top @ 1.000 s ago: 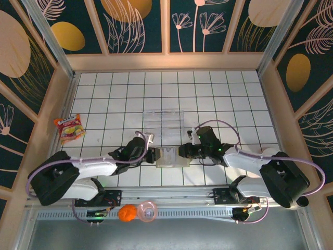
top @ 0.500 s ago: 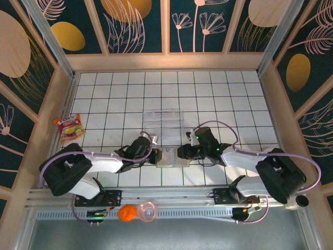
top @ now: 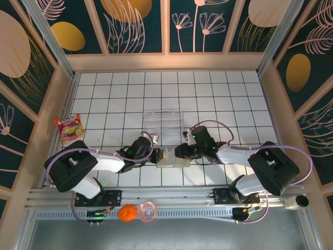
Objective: Take the credit cards out of the card holder
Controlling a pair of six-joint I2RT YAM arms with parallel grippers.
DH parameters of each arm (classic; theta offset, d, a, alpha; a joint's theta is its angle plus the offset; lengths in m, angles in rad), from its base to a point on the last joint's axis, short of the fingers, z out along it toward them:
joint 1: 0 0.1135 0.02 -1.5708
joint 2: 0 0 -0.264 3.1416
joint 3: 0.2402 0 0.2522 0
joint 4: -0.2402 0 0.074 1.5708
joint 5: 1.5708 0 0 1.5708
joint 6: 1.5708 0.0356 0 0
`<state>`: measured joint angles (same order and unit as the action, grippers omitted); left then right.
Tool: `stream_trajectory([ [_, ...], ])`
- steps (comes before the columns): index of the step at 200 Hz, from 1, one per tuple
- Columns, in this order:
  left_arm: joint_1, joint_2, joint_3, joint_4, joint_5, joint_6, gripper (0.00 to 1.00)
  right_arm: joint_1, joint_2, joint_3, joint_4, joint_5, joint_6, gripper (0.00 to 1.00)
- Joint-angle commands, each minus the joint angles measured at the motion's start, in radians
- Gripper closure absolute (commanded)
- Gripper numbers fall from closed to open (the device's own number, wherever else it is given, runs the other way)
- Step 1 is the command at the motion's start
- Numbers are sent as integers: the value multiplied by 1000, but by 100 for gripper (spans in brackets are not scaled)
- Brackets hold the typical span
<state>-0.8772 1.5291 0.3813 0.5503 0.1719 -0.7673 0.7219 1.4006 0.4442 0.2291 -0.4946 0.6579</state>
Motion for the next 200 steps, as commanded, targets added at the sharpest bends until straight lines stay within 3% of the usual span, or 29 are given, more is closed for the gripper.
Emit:
stream_trajectory([
  [1,-5,17,-28,-15,15,-15,100,7,16,21,23,10,17,76],
  [56,-5,21,-31,-10,16,-15,100,7,57,21,59,-2,27,81],
  [93,-5,20,-33,-11,17,-15,100,6,49,5,74,-4,38,100],
  [138,-5,7,-44,-18,5,-20,100,-7,-35,-49,17,57,59,100],
  [200,-5,-3,-41,-25,2,-15,100,-47,-197,-73,-214,116,12,100],
])
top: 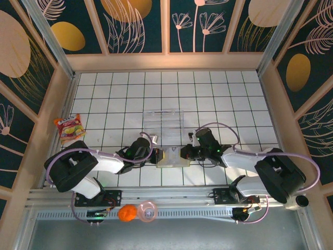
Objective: Take the credit cards out of the card holder
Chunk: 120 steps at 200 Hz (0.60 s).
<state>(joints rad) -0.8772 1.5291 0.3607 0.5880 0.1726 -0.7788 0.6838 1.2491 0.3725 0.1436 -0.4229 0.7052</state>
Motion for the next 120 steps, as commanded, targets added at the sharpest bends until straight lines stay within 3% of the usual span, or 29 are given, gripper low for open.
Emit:
stream_trajectory([
  [1,-5,-4,-20,-63,1,-4,100,-9,-47,1,-132,45,-36,100],
  [63,-5,-26,-3,-110,-13,21,100,-13,-38,95,-286,57,-134,100],
  [120,-5,-3,14,-102,18,33,100,-3,33,106,-170,3,-114,100],
])
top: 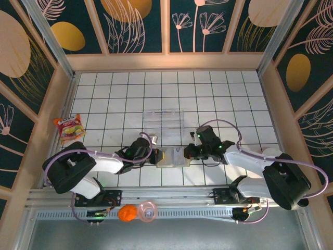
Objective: Take the credit cards out of the card holder
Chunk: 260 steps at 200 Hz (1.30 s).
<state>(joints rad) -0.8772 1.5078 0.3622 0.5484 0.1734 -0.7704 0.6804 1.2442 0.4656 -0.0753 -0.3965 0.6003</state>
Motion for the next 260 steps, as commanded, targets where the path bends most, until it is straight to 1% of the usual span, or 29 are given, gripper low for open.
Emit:
stream_trajectory([
  [1,-5,18,13,-62,18,25,100,1,40,12,52,-24,-8,100],
  [17,-4,27,15,-59,25,25,100,4,58,0,102,-45,4,100],
  [55,-4,35,20,-57,35,28,100,4,78,-14,166,-78,19,78],
  [71,-5,35,19,-57,37,29,100,4,90,-16,172,-80,21,72],
  [101,-5,39,19,-53,40,28,100,11,120,-19,186,-79,26,72],
  [116,-5,36,18,-52,38,27,100,14,132,-25,199,-79,30,75],
  [136,-5,25,16,-57,33,25,100,15,121,-37,205,-67,38,88],
  [163,-3,-9,10,-59,17,12,100,15,48,-44,178,-32,22,100],
  [187,15,-74,2,-59,14,6,81,14,-52,-38,123,22,-6,100],
  [205,48,-160,-9,-61,23,6,72,13,-125,-35,90,50,-19,100],
  [223,90,-262,-35,-13,72,4,64,10,-195,-33,88,64,-38,100],
  [243,122,-348,-82,140,184,-8,55,8,-261,-39,177,20,-40,100],
  [260,124,-372,-97,247,246,-26,52,7,-289,-58,356,-51,7,100],
])
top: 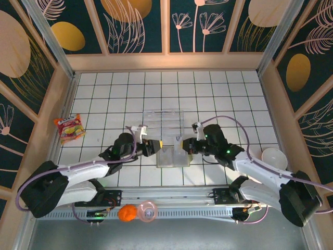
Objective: Take the credit cards out of the card holder
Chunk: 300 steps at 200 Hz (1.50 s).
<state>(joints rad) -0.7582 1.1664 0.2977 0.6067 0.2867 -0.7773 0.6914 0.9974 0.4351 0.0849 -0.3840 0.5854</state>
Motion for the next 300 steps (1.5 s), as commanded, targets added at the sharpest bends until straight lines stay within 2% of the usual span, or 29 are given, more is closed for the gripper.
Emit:
stream_trajectory([
  [1,5,-32,-33,194,135,-21,52,-4,-43,-29,207,-68,25,100],
  [23,8,-42,-50,282,160,-56,52,-2,-58,-57,431,-127,97,100],
  [48,8,-51,-80,379,164,-102,52,23,-31,-54,561,-168,131,100],
  [77,9,-66,-94,415,168,-125,55,80,-2,-45,603,-133,125,100],
  [175,9,-80,-106,498,229,-181,90,137,78,-45,653,-44,133,100],
  [194,10,-93,-105,493,223,-183,92,143,100,-46,653,-40,131,100],
  [229,9,-102,-90,439,212,-163,100,152,118,-41,634,-32,117,100],
  [241,9,-104,-70,386,208,-143,100,149,102,-40,608,-26,109,100],
  [267,8,-127,18,140,199,-28,100,108,-36,-38,412,41,39,76],
  [300,-2,-129,140,-87,168,122,100,-13,-289,-41,154,115,-5,68],
])
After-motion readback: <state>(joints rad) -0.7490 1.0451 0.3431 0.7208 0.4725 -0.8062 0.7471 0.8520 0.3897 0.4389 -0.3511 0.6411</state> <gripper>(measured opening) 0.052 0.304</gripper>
